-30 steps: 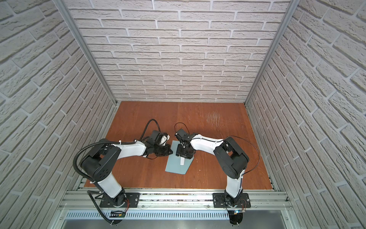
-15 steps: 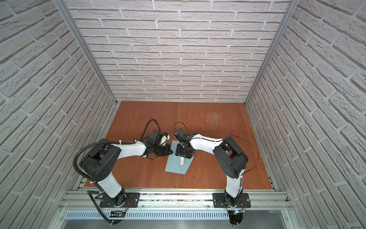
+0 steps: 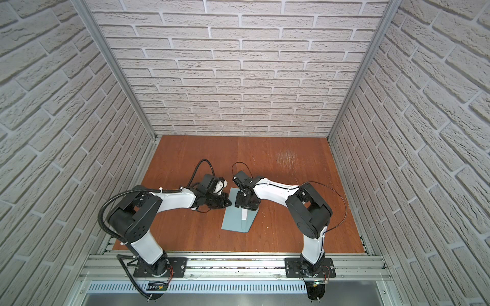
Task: Place the letter into the envelope and seal it
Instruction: 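Press the card deeper into the envelope with the right gripper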
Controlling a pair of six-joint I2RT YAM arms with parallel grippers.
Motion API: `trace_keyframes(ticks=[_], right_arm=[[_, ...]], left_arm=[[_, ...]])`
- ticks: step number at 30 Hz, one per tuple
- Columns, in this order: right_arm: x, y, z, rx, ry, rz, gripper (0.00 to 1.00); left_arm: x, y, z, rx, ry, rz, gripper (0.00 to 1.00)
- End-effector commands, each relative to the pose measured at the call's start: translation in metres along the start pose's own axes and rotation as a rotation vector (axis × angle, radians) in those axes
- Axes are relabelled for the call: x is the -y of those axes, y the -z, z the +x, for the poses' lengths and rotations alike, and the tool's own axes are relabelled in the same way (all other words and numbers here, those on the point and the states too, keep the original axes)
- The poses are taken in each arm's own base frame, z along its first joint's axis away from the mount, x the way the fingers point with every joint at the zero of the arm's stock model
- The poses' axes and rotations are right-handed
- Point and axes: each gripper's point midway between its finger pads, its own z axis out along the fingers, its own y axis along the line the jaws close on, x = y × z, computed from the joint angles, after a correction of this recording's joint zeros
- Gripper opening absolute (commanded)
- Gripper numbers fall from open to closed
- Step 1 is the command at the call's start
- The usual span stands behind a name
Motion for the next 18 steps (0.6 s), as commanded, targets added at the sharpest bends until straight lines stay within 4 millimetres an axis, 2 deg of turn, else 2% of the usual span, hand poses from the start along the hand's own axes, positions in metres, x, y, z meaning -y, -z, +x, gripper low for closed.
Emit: trace_keyframes(ticks=[1, 7, 11, 18], right_arm=[[-0.003, 0.012, -0.009, 0.04, 0.013, -0.002, 0.61], [-0.001, 0.009, -0.018, 0.045, 0.003, 0.005, 0.61], [-0.001, 0.007, -0.023, 0.048, -0.001, 0.009, 0.61], [-0.005, -0.002, -0.025, 0.03, 0.0, 0.0, 0.61]], left_arm=[[-0.009, -0.003, 0.02, -0.068, 0.011, -0.028, 0.12], [0.003, 0.008, 0.012, -0.032, -0.007, 0.0, 0.28], [0.004, 0.011, 0.009, -0.023, -0.012, -0.013, 0.31], [-0.006, 0.003, 0.013, -0.042, 0.006, -0.027, 0.31]])
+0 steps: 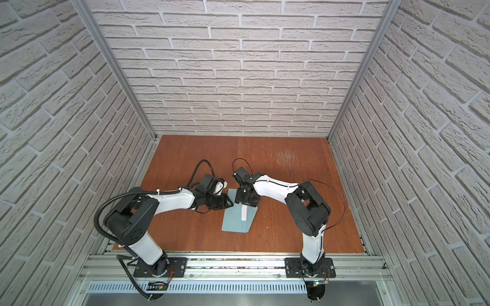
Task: Place the letter into the envelope and seal it
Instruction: 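Press the card deeper into the envelope with the right gripper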
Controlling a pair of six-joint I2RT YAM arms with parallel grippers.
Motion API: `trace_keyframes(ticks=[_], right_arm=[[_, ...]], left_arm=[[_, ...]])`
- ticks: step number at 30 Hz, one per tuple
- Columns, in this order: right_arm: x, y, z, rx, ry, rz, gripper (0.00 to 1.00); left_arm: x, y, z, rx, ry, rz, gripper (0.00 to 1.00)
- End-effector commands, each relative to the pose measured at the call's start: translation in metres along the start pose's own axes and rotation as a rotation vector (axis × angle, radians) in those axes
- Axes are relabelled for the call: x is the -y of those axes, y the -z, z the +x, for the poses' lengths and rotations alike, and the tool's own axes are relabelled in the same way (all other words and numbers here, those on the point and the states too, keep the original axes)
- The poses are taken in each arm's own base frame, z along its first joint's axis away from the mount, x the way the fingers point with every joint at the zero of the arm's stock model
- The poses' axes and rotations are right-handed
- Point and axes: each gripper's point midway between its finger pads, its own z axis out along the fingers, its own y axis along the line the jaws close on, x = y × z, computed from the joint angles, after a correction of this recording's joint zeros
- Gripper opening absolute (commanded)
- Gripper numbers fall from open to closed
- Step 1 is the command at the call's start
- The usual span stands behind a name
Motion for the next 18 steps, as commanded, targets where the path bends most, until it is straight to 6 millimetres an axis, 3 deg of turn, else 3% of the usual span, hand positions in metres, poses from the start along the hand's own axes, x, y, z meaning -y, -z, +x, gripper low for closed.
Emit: trace_keyframes(ticks=[1, 12, 18], right_arm=[[-0.004, -0.004, -0.005, 0.003, 0.006, -0.005, 0.61], [-0.015, -0.015, -0.003, -0.026, 0.005, -0.058, 0.61], [-0.023, -0.006, -0.005, -0.016, 0.01, -0.098, 0.61]], left_arm=[[-0.012, -0.004, 0.007, -0.023, 0.008, -0.036, 0.31], [-0.013, -0.006, 0.009, -0.033, 0.01, -0.034, 0.31], [-0.012, -0.006, 0.009, -0.033, 0.009, -0.028, 0.31]])
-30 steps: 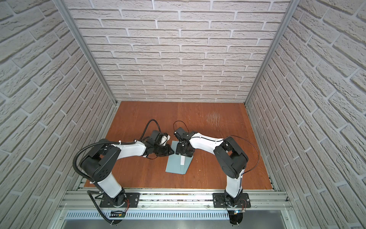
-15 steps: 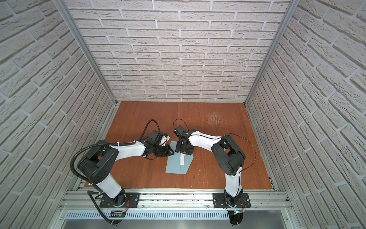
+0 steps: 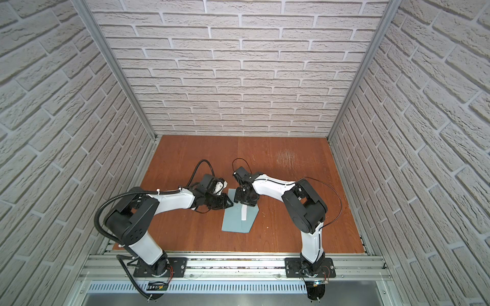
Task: Place the letter into the envelope and seal it
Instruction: 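Press the card deeper into the envelope with the right gripper, then open both grippers and lift them away from the envelope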
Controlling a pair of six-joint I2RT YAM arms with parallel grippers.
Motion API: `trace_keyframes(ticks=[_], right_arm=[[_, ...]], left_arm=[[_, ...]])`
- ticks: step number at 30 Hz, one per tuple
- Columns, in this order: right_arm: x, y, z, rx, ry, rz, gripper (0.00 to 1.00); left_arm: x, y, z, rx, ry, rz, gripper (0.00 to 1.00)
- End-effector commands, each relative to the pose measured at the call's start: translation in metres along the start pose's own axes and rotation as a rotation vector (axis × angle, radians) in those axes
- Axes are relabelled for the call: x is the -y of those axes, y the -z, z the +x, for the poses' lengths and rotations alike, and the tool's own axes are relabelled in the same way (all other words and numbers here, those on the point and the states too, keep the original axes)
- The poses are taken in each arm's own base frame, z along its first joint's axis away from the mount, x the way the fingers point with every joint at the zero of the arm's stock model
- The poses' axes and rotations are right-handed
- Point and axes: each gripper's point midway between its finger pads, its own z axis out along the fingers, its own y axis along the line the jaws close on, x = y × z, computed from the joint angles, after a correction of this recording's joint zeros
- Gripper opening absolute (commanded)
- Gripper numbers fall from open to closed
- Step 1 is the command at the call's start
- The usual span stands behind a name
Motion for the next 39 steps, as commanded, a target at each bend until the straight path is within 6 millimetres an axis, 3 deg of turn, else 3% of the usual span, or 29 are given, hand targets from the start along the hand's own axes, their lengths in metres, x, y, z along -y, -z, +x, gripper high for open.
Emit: trace_keyframes(ticks=[1, 6, 14, 18, 22, 26, 30, 34, 39], right_arm=[[-0.014, 0.005, -0.004, 0.019, 0.016, -0.057, 0.61], [-0.009, 0.03, -0.013, 0.078, 0.029, -0.026, 0.61], [-0.011, 0.091, -0.024, 0.196, 0.059, -0.054, 0.62], [-0.011, 0.125, -0.025, 0.26, 0.077, -0.093, 0.62], [-0.01, 0.158, -0.025, 0.367, 0.124, -0.157, 0.61], [-0.004, 0.182, -0.022, 0.49, 0.186, -0.227, 0.61], [0.005, 0.187, -0.015, 0.55, 0.22, -0.269, 0.61], [0.007, 0.178, -0.001, 0.499, 0.24, -0.304, 0.61], [0.008, 0.151, 0.015, 0.424, 0.264, -0.322, 0.61]], left_arm=[[-0.012, -0.005, 0.009, -0.031, 0.01, -0.031, 0.31], [-0.004, 0.002, 0.004, -0.008, 0.0, -0.011, 0.34], [0.027, 0.029, -0.014, 0.076, -0.041, 0.061, 0.42], [0.047, 0.057, -0.025, 0.153, -0.075, 0.091, 0.46], [0.057, 0.098, -0.034, 0.27, -0.113, 0.049, 0.46], [0.042, 0.14, -0.035, 0.37, -0.12, -0.107, 0.45], [0.014, 0.177, -0.027, 0.422, -0.102, -0.3, 0.46], [-0.02, 0.197, -0.009, 0.393, -0.056, -0.486, 0.49], [-0.062, 0.203, 0.014, 0.315, 0.051, -0.637, 0.57]])
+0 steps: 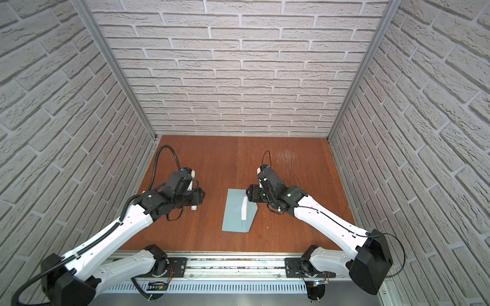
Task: Place the letter into the envelope and seal it
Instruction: 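Open both grippers and lift them away from the envelope, then grasp the white glue stick with the left gripper and lift it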
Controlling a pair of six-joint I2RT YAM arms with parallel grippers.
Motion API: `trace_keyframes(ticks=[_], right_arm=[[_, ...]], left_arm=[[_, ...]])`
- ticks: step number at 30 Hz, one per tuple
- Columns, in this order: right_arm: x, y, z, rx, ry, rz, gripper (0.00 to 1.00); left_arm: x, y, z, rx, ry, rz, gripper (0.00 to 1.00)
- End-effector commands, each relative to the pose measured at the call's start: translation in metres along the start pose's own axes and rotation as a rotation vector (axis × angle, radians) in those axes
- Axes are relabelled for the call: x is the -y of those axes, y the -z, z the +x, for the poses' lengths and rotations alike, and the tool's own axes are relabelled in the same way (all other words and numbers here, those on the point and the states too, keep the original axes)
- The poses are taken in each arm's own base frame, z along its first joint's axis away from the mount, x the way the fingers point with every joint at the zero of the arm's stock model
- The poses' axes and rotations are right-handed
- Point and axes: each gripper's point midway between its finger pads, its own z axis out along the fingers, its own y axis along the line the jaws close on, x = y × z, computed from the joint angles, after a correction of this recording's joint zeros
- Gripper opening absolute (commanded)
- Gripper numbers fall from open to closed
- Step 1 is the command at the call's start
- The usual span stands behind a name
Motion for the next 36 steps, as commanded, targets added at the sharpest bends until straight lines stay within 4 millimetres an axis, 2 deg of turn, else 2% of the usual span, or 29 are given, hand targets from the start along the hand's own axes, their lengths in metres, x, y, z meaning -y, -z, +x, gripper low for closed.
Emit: trace_keyframes(ticks=[1, 6, 11, 18, 28, 36], right_arm=[[-0.009, -0.008, 0.007, -0.004, 0.025, -0.067, 0.6], [-0.006, -0.02, 0.023, -0.029, 0.034, -0.077, 0.6], [-0.002, -0.026, 0.031, -0.049, 0.056, -0.072, 0.59], [-0.004, -0.024, 0.03, -0.035, 0.091, -0.086, 0.59], [-0.005, -0.031, 0.031, -0.055, 0.12, -0.08, 0.59], [-0.004, -0.035, 0.031, -0.066, 0.14, -0.068, 0.58]], left_arm=[[-0.046, -0.002, 0.023, -0.081, 0.03, -0.195, 0.58], [-0.066, -0.015, 0.03, -0.119, 0.086, -0.226, 0.61], [-0.066, -0.036, 0.025, -0.16, 0.113, -0.165, 0.62], [-0.067, -0.071, 0.021, -0.236, 0.126, -0.139, 0.63], [-0.07, -0.104, 0.01, -0.319, 0.082, -0.161, 0.54], [-0.08, -0.117, 0.009, -0.405, 0.045, -0.239, 0.46]])
